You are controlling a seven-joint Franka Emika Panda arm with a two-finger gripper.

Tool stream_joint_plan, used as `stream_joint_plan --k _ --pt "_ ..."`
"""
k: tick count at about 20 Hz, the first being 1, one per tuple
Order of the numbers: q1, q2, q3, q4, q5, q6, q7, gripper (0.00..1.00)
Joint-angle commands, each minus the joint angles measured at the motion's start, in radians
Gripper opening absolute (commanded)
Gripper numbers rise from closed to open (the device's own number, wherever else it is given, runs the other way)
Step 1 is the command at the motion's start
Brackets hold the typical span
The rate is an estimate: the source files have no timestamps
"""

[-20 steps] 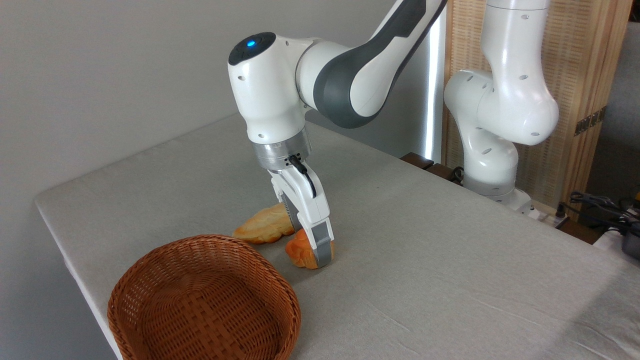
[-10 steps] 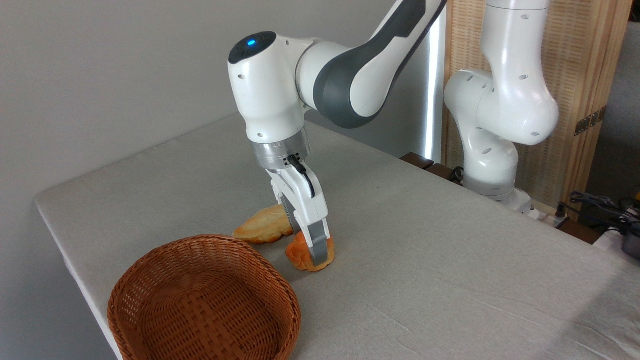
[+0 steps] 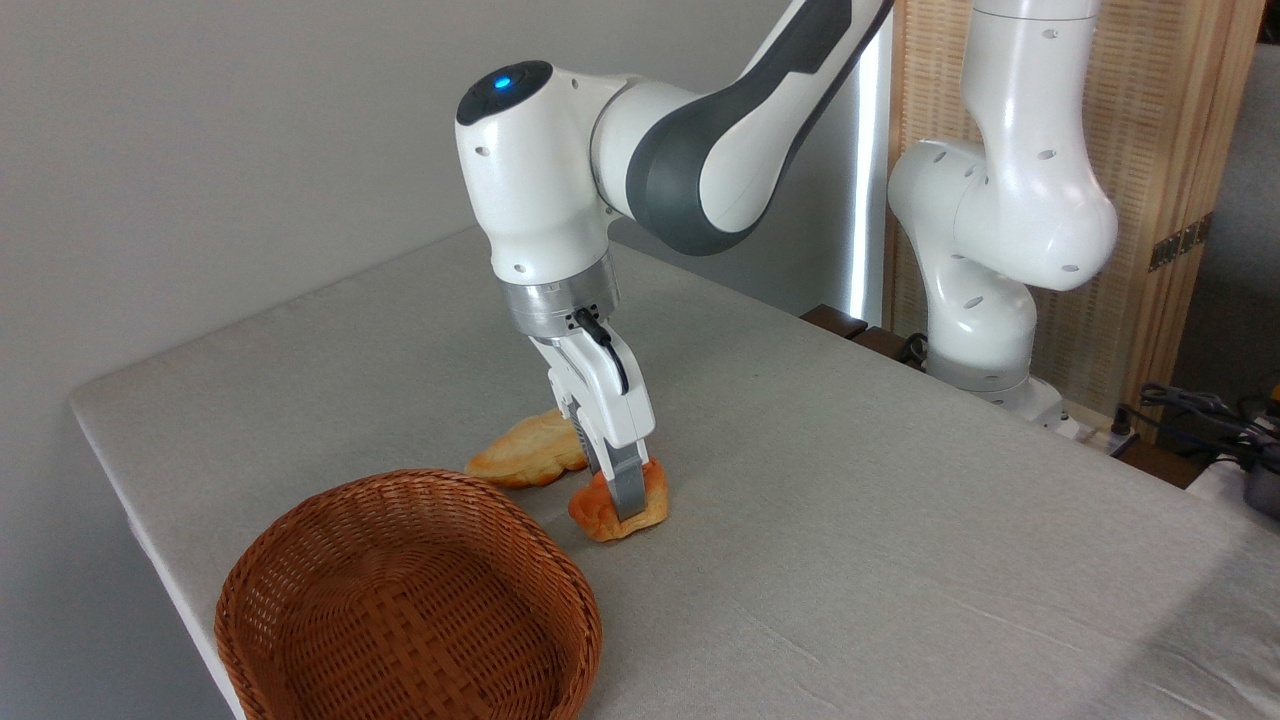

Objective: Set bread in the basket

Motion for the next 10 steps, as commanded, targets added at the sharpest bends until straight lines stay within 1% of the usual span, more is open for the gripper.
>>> stream_joint_plan --k 1,4,6,10 --pt "0.003 -0.016 0.013 0.052 -0.001 -0.008 0.025 0.37" --pt "0.003 -0.021 0.031 0.095 -0.010 -0.028 0.025 0.37" --pt "0.003 -0.021 0.033 0.133 -0.053 -0.025 0.026 0.38" --pt "0.004 -0.014 0.033 0.187 -0.098 -0.014 0.026 0.39"
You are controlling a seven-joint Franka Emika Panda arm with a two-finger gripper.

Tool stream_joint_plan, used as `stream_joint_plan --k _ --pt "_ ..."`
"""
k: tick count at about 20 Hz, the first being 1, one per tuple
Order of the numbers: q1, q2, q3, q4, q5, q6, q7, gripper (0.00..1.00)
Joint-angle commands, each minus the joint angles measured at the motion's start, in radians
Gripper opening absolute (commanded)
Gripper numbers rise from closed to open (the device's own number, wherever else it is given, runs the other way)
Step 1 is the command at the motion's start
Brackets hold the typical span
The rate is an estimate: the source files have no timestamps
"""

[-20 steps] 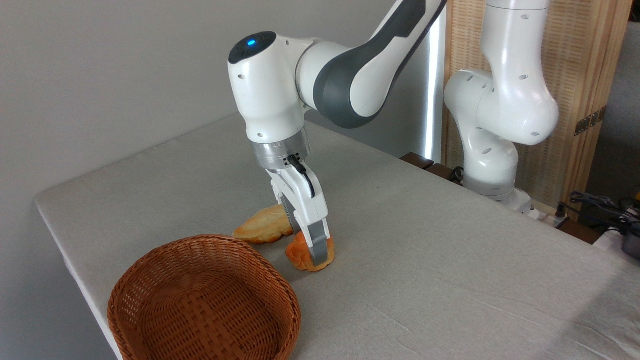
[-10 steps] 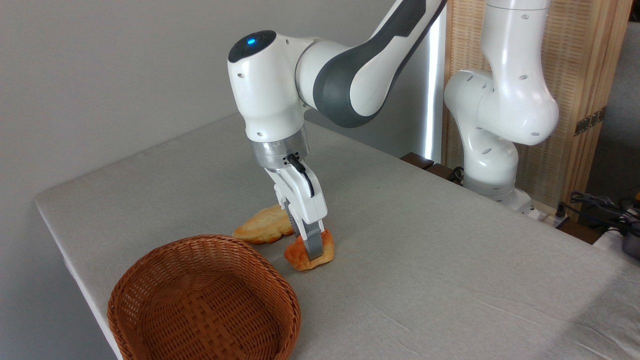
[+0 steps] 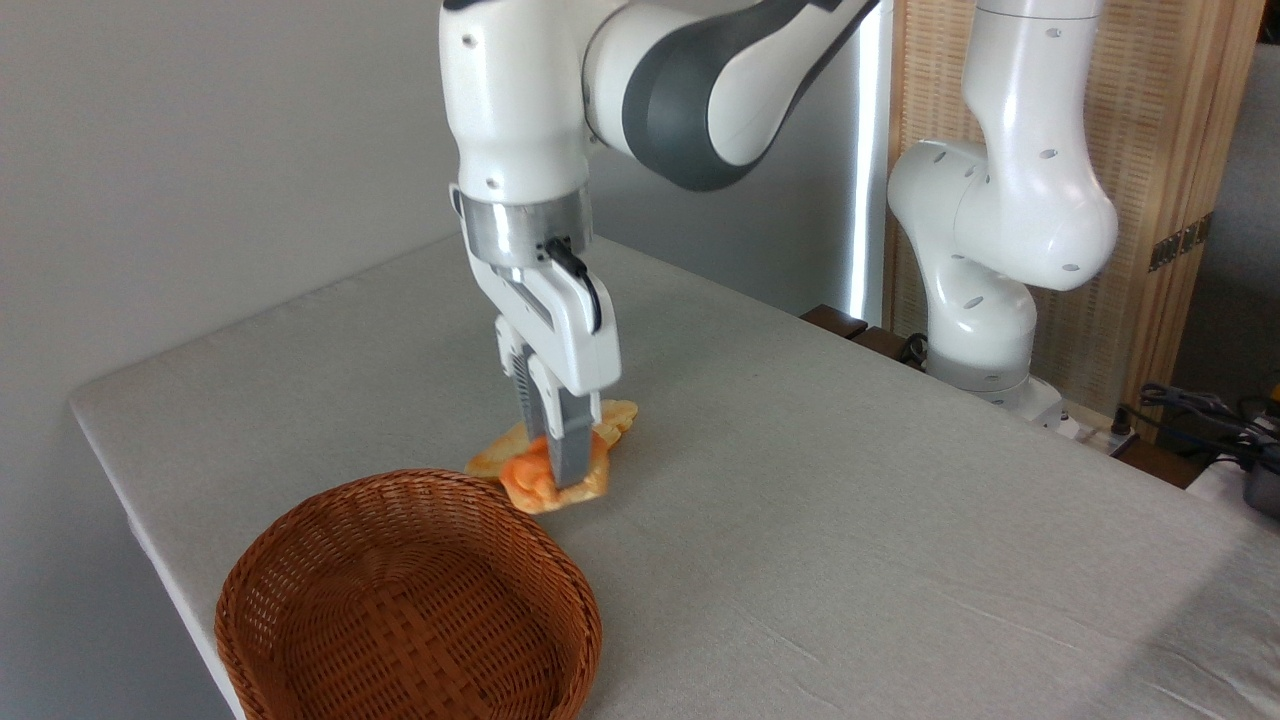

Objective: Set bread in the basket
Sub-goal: 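Lift the orange roll and carry it over the wicker basket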

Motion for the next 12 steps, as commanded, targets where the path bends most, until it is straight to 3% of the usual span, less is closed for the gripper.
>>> stream_joint_plan --k 1,4,6,8,12 --pt "-0.001 0.011 0.008 0.059 -0.054 -0.005 0.025 0.40" --pt "-0.003 0.023 0.008 0.067 -0.075 0.049 0.025 0.41" --pt "-0.007 0.050 0.005 0.067 -0.084 0.116 0.025 0.49" --pt "-0.009 0.079 -0.005 0.073 -0.089 0.162 0.017 0.49" --pt "-0.009 0.124 -0.006 0.102 -0.155 0.217 0.020 0.49"
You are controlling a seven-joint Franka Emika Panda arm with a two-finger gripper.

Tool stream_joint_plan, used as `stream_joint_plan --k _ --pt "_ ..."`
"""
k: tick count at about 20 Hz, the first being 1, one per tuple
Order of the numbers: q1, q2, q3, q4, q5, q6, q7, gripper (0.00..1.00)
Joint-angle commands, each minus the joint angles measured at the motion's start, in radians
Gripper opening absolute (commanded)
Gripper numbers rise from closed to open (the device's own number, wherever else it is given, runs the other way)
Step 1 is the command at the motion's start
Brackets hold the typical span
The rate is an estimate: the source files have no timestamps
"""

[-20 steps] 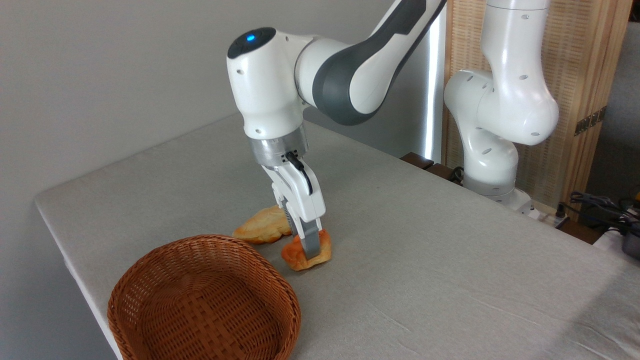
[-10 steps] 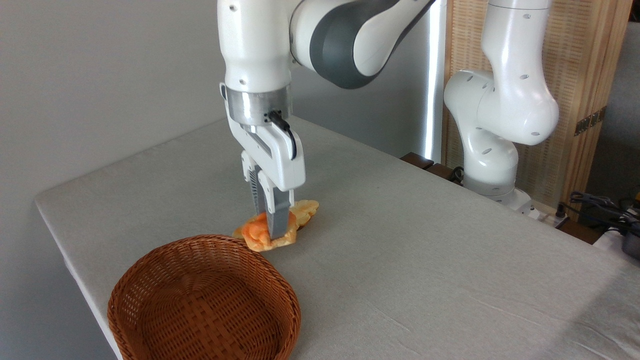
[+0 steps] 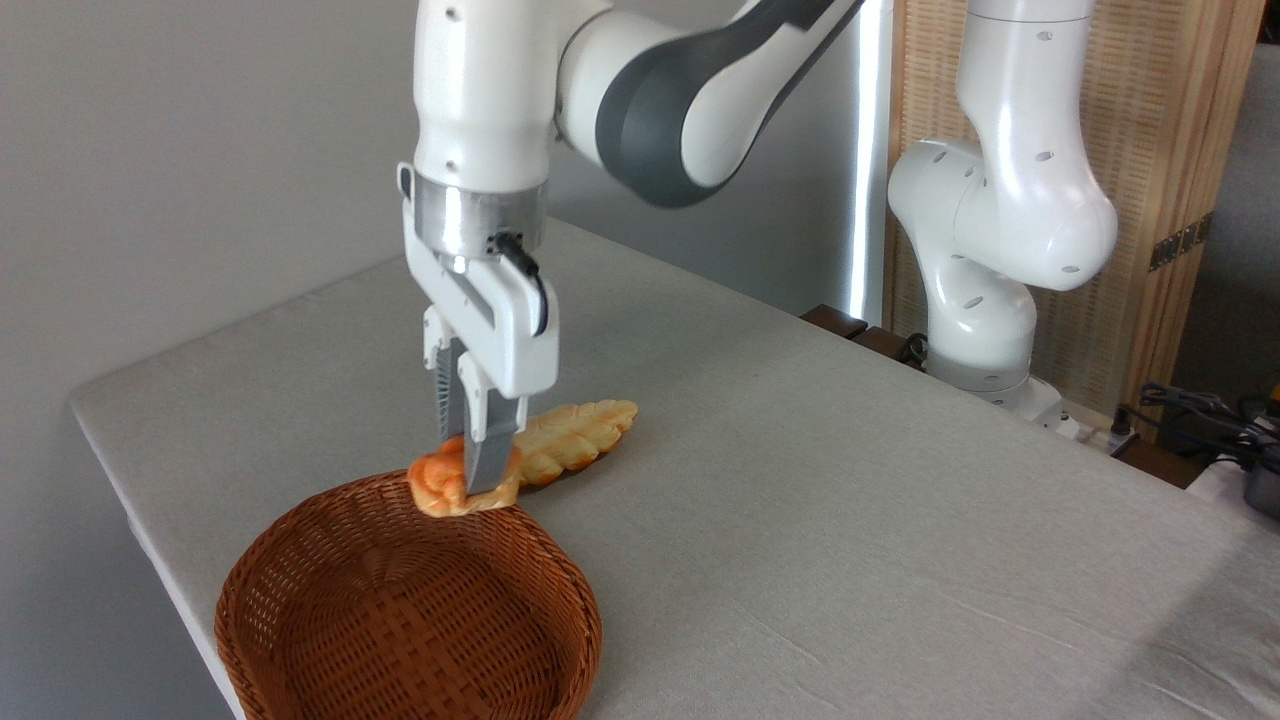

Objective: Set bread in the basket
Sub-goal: 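Lift the orange roll and carry it over the wicker basket, then lower the roll into the basket and open the gripper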

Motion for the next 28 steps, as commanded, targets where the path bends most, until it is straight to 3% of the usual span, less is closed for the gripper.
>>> stream_joint_plan --k 1,2,5,8,13,28 --pt "-0.003 0.064 0.002 0.060 -0.064 0.053 0.020 0.50" --pt "-0.004 0.071 0.002 0.067 -0.073 0.058 0.020 0.51" --pt "-0.004 0.110 0.001 0.103 -0.099 0.061 0.014 0.89" --pt "-0.006 0.125 -0.001 0.114 -0.096 0.062 0.014 1.00" --pt "-0.006 0.140 -0.030 0.114 -0.090 0.108 0.019 1.00" --pt "-0.004 0.142 -0.031 0.114 -0.087 0.110 0.023 1.00"
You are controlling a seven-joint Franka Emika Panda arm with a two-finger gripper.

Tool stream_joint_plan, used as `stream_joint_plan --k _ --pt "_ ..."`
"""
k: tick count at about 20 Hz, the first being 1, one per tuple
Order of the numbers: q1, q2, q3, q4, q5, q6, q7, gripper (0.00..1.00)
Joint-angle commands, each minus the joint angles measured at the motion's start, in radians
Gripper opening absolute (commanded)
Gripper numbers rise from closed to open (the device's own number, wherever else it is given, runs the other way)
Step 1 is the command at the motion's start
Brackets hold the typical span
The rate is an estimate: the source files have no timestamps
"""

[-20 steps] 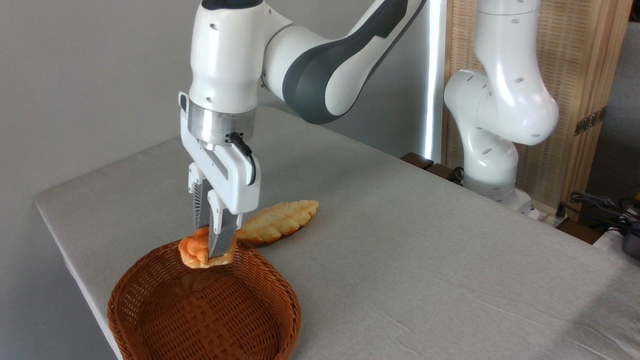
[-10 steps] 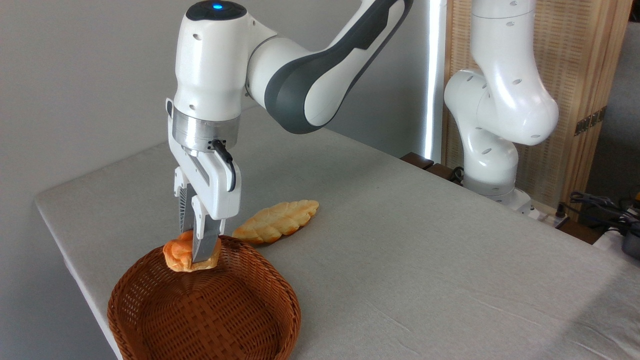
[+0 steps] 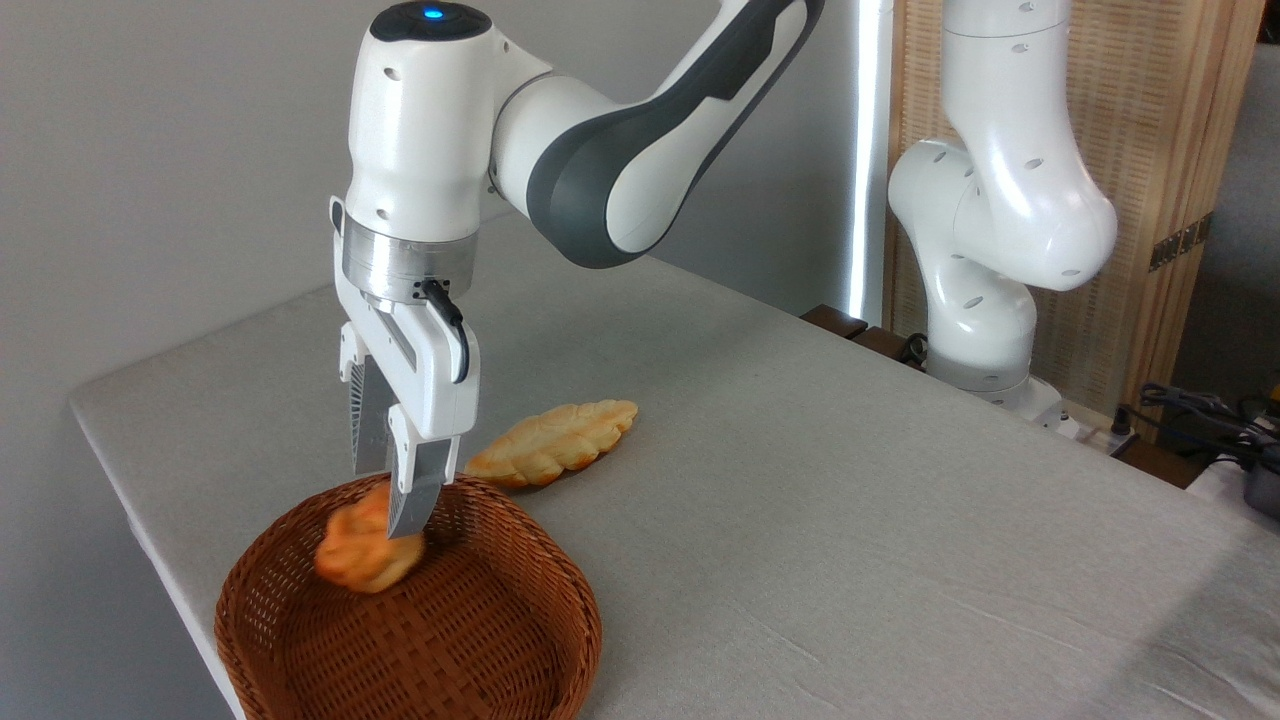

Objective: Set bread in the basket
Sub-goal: 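Lower the roll into the basket and open the gripper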

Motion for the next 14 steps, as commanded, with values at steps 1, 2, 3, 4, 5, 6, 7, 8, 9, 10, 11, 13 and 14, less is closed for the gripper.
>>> stream_joint_plan --k 1,2,3,4,5,6,7,8,9,10,11,13,14 --pt "0.001 0.004 0.002 0.012 -0.015 0.008 0.022 1.00" --pt "0.001 0.003 0.000 0.012 -0.015 0.006 0.022 1.00" --pt "0.001 0.001 0.000 0.012 -0.015 0.005 0.022 1.00" --pt "0.001 -0.005 0.002 0.012 -0.015 0.003 0.016 1.00" --pt "0.001 -0.014 0.004 0.012 -0.015 -0.003 0.013 1.00" --pt "0.003 -0.022 0.005 0.012 -0.015 -0.004 0.011 1.00" --pt "0.004 -0.037 0.010 0.012 -0.014 -0.015 0.000 1.00" --pt "0.006 -0.043 0.011 0.012 -0.014 -0.024 -0.009 1.00" --pt "0.011 -0.058 0.013 0.016 -0.012 -0.047 -0.039 1.00" --pt "0.012 -0.071 0.016 0.024 -0.011 -0.078 -0.064 1.00" --pt "0.014 -0.083 0.026 0.037 0.003 -0.121 -0.078 1.00" --pt "0.012 -0.092 0.028 0.057 0.058 -0.202 -0.090 1.00" --pt "0.012 -0.092 0.028 0.062 0.084 -0.228 -0.101 1.00"
